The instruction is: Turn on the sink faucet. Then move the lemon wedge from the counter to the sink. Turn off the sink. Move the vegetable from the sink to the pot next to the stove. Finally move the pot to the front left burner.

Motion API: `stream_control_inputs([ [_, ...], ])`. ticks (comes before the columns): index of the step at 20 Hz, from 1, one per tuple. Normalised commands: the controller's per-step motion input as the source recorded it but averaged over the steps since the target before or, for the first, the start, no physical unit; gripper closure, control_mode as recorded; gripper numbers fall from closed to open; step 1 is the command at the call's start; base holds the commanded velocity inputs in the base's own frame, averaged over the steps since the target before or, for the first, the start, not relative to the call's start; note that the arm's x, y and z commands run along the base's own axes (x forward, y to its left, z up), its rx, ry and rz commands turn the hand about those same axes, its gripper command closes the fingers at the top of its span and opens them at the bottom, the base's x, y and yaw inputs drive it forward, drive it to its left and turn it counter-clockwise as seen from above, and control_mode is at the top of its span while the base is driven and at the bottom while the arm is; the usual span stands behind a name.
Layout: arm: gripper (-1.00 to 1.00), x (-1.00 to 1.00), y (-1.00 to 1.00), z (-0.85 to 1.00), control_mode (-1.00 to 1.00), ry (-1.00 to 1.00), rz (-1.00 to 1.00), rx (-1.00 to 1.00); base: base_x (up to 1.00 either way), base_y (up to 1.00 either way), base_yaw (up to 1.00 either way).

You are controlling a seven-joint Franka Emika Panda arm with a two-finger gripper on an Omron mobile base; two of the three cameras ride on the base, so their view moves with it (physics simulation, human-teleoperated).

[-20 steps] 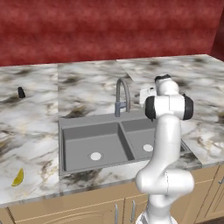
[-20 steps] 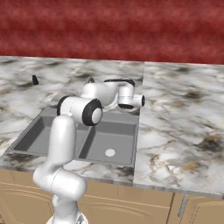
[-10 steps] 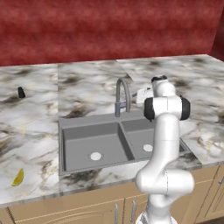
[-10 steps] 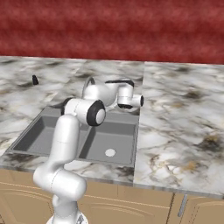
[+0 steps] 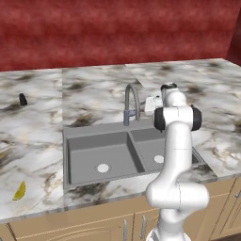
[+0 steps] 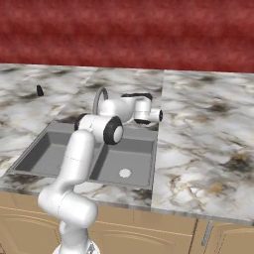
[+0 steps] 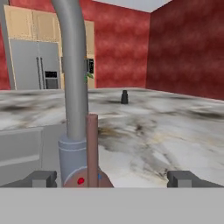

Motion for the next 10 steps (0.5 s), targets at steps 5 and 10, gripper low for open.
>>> stream_control_inputs([
  [5, -1.0, 0.14, 0.04, -0.05, -1.0, 0.02, 0.0, 0.01, 0.0, 0.0, 0.0],
  [10, -1.0, 0.0, 0.13, 0.0, -1.0, 0.0, 0.0, 0.0, 0.0, 0.0, 0.0],
])
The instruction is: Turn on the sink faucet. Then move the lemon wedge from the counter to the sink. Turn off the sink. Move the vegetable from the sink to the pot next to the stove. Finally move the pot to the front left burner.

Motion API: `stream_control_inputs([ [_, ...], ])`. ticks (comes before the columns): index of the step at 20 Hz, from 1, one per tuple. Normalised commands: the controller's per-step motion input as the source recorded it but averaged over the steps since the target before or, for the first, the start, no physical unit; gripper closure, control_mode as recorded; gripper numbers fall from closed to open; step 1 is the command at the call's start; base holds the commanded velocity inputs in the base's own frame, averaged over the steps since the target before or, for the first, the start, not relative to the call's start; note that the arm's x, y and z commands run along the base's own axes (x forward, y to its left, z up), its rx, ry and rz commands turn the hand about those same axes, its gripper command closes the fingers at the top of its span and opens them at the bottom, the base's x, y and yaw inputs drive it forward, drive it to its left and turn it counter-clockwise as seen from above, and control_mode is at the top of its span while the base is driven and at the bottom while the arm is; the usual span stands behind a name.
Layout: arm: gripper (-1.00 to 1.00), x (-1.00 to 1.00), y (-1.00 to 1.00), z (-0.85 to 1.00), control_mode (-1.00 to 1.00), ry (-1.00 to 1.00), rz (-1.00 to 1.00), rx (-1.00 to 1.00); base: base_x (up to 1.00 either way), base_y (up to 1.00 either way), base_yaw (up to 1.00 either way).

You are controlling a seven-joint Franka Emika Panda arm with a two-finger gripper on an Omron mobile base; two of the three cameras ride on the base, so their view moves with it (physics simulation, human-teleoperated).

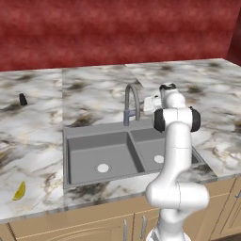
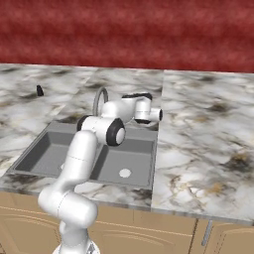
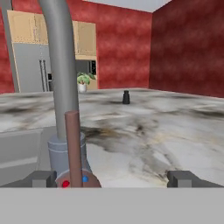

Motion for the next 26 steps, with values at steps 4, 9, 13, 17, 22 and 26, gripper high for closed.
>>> stream_control_inputs([
  [4, -1.0, 0.0, 0.26, 0.0, -1.0, 0.01, 0.0, 0.0, 0.0, 0.0, 0.0],
  [9, -1.0, 0.0, 0.3, 0.0, -1.0, 0.02, 0.0, 0.0, 0.0, 0.0, 0.0],
  [13, -1.0, 0.0, 0.26, 0.0, -1.0, 0.02, 0.0, 0.0, 0.0, 0.0, 0.0],
  [17, 1.0, 0.0, 0.22, -0.04, -1.0, 0.01, 0.0, 0.0, 0.0, 0.0, 0.0],
  [22, 1.0, 0.0, 0.14, 0.0, -1.0, -0.01, -0.01, 0.0, 0.0, 0.0, 0.0],
  [26, 1.0, -0.07, 0.02, 0.0, -1.0, -0.03, -0.06, 0.0, 0.0, 0.0, 0.0],
])
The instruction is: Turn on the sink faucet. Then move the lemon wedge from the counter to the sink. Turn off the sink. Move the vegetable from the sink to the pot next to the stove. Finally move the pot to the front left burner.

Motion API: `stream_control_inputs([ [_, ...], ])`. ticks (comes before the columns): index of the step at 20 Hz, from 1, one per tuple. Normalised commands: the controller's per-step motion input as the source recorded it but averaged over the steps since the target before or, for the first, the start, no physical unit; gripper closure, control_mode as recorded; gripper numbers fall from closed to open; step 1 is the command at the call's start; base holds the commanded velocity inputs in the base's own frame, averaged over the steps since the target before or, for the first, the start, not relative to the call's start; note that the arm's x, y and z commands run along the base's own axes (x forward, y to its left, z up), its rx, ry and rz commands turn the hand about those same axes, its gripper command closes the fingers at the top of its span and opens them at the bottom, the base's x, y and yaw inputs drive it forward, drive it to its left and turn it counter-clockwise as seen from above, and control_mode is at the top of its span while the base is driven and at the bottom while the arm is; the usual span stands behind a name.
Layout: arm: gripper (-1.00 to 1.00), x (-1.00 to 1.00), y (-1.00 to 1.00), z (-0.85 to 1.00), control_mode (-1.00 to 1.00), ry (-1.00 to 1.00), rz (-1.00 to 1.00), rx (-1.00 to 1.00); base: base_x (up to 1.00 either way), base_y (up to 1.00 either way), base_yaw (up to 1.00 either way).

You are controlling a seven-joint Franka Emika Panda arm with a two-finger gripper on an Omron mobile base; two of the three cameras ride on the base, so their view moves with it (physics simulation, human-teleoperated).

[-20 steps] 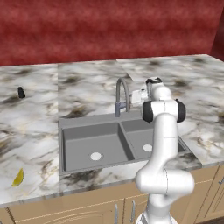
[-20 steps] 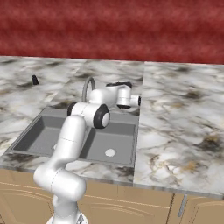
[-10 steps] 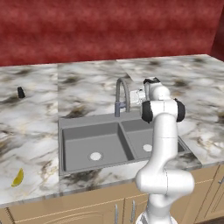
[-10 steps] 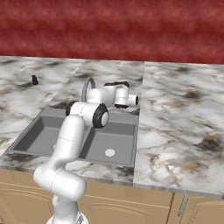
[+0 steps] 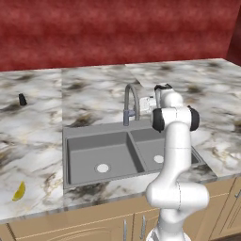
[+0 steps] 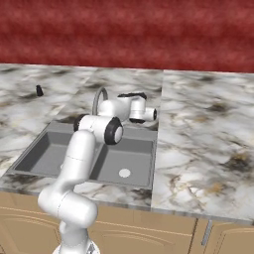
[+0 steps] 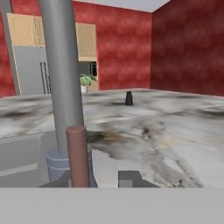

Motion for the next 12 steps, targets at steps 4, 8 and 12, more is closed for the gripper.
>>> stream_control_inputs([
  [4, 1.0, -0.08, 0.0, 0.0, -1.0, 0.0, -0.15, 0.0, 0.0, 0.0, 0.0],
  [8, 1.0, -0.01, 0.0, 0.0, -1.0, 0.0, -0.13, 0.0, 0.0, 0.0, 0.0],
  [12, 1.0, 0.0, -0.01, 0.0, -1.0, 0.0, -0.1, 0.0, 0.0, 0.0, 0.0],
])
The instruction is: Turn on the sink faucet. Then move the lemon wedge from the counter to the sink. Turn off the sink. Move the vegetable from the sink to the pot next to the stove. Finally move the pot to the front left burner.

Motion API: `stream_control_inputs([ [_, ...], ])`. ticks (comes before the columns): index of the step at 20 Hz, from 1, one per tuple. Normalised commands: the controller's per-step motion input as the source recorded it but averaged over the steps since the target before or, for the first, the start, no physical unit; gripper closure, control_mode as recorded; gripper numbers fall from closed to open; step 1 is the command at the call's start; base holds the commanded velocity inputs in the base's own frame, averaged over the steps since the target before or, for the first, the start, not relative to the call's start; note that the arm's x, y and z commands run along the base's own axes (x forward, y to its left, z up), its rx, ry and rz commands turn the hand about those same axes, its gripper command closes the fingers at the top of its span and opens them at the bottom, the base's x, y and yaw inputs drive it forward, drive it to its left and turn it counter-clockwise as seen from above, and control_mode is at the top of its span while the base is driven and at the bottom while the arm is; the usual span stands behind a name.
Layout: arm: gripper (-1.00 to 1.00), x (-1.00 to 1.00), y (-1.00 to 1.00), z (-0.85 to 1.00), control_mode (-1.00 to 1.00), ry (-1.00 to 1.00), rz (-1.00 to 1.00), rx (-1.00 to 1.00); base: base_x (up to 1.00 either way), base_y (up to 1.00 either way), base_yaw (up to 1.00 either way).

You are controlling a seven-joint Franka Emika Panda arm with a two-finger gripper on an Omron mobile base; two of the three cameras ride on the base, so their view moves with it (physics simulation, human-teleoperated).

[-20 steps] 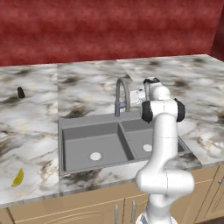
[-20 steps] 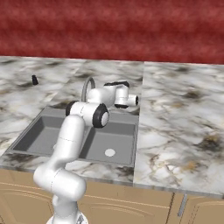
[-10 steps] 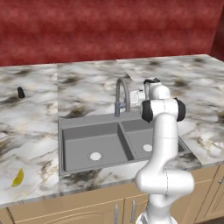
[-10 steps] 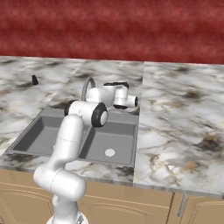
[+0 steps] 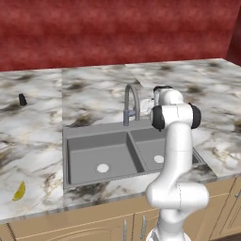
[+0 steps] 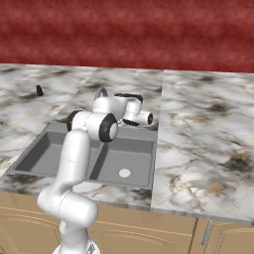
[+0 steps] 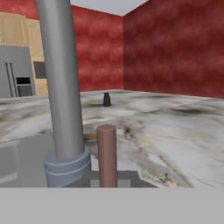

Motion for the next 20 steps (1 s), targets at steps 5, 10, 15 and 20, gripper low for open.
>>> stream_control_inputs([
  [5, 1.0, 0.0, -0.14, 0.01, -1.0, 0.0, -0.09, 0.0, 0.0, 0.0, 0.0],
  [10, 1.0, 0.0, -0.26, 0.04, -1.0, 0.0, -0.11, 0.0, 0.0, 0.0, 0.0],
  [15, 1.0, 0.03, -0.34, 0.05, -1.0, 0.0, -0.12, 0.0, 0.0, 0.0, 0.0],
  [20, 1.0, 0.01, -0.36, 0.01, -1.0, 0.01, -0.14, 0.0, 0.0, 0.0, 0.0],
])
